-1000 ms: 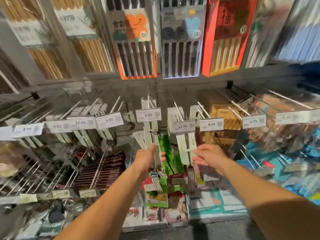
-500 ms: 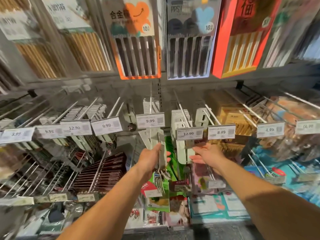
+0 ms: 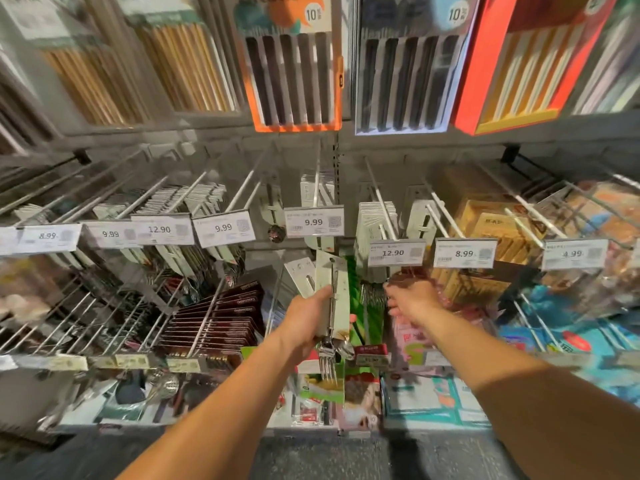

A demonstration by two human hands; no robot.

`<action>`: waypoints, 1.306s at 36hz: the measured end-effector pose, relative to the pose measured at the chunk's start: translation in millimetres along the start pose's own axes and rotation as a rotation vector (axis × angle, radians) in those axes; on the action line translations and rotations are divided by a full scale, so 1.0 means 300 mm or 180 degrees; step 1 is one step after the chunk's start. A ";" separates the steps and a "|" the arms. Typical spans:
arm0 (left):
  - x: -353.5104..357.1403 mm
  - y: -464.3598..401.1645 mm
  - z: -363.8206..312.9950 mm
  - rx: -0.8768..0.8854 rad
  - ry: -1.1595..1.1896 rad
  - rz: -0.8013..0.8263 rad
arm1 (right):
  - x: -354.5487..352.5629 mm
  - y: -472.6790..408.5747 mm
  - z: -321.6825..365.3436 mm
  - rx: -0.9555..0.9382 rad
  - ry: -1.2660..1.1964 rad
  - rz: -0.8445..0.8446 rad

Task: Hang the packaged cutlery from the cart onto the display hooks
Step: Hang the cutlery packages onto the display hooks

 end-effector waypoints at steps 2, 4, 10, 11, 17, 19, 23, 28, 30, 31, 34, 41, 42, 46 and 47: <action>0.015 0.021 -0.009 0.0086 -0.0177 0.0017 | 0.052 0.057 -0.024 0.0070 0.0071 0.0983; 0.030 0.040 -0.011 0.0131 -0.0222 0.0056 | 0.087 0.103 -0.040 0.0121 -0.0132 0.1618; 0.041 0.021 0.032 0.0108 -0.0185 0.0112 | 0.102 0.148 -0.029 -0.0073 -0.0451 0.1719; 0.044 0.025 0.029 0.0089 -0.0128 0.0148 | 0.101 0.148 -0.028 -0.0062 -0.0484 0.1687; 0.020 0.030 0.014 0.0163 -0.0015 -0.0208 | 0.055 0.150 -0.030 0.0031 -0.1056 0.1632; 0.014 0.032 0.013 0.0110 0.0066 -0.0147 | 0.031 0.158 -0.036 0.0047 -0.0937 0.1727; 0.020 0.044 0.013 0.0033 0.0335 0.0033 | -0.011 0.176 -0.060 0.0056 -0.0729 0.1914; -0.001 0.016 0.028 0.0090 0.0390 0.0092 | -0.073 0.134 -0.085 0.0051 -0.1042 0.1361; 0.002 0.014 0.025 0.0118 0.0357 0.0169 | -0.087 0.121 -0.077 -0.0017 -0.1243 0.1223; 0.004 0.010 0.025 0.0126 0.0332 0.0185 | -0.090 0.116 -0.070 -0.0070 -0.1295 0.1170; 0.011 0.006 0.020 0.0157 0.0278 0.0229 | -0.087 0.111 -0.044 -0.0200 -0.1459 0.1154; 0.022 -0.001 0.005 0.0177 0.0194 0.0269 | -0.058 0.092 -0.001 -0.0393 -0.1510 0.0842; 0.022 -0.005 0.004 0.0194 0.0188 0.0266 | -0.054 0.087 -0.001 -0.0398 -0.1470 0.0822; 0.022 -0.017 0.006 0.0210 0.0171 0.0278 | -0.036 0.077 -0.009 -0.0347 -0.1451 0.0908; 0.022 -0.021 0.006 0.0211 0.0159 0.0271 | -0.034 0.076 -0.011 -0.0341 -0.1459 0.0936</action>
Point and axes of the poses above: each hand's wrist, its own y-axis away from the middle knuckle, its own x-axis out of the palm, z = x × y, the point moved 5 cm from there along -y, towards the middle knuckle, and after that the axes turned 9 degrees about x, right-handed, at the moved point
